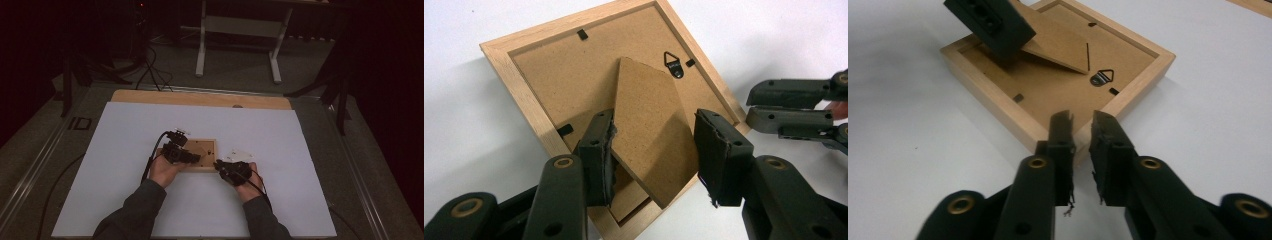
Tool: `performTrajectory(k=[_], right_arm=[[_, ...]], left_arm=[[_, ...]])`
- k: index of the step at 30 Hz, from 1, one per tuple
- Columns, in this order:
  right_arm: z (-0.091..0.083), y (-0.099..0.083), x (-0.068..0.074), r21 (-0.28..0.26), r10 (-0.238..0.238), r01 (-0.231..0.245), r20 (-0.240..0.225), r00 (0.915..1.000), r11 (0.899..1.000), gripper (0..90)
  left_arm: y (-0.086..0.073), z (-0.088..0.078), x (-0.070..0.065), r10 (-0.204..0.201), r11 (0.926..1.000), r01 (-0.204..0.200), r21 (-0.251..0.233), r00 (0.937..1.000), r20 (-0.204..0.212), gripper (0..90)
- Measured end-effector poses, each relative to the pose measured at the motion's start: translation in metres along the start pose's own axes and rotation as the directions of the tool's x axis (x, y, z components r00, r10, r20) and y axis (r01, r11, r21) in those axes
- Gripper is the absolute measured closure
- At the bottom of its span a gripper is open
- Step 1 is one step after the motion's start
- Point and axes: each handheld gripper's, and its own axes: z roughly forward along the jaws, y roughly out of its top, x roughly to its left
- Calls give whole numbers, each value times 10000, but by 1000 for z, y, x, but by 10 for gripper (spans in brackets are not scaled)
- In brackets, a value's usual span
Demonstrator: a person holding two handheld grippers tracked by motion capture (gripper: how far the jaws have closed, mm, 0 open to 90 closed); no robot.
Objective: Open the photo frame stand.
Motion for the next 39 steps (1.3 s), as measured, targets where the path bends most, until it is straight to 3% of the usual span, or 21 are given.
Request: performTrajectory(k=[6, 17, 31, 39], right_arm=[[-8, 4, -6, -215, 228, -229, -63, 9997, 9995, 691], [-21, 10, -15, -576, 541, -541, -6, 9985, 9969, 646], [-23, 12, -17, -678, 617, -619, -54, 9981, 9958, 631], [-25, 14, -18, -754, 692, -693, -47, 9976, 9947, 610]], left_arm=[[-5, -2, -5, 247, 9993, -253, -257, 9994, -244, 534], [-11, -6, -17, 754, 9943, -807, -694, 9942, -768, 534], [-22, -10, -31, 1476, 9804, -1651, -1079, 9771, -1535, 533], [-33, -10, -38, 1798, 9682, -2083, -1386, 9645, -1934, 532]])
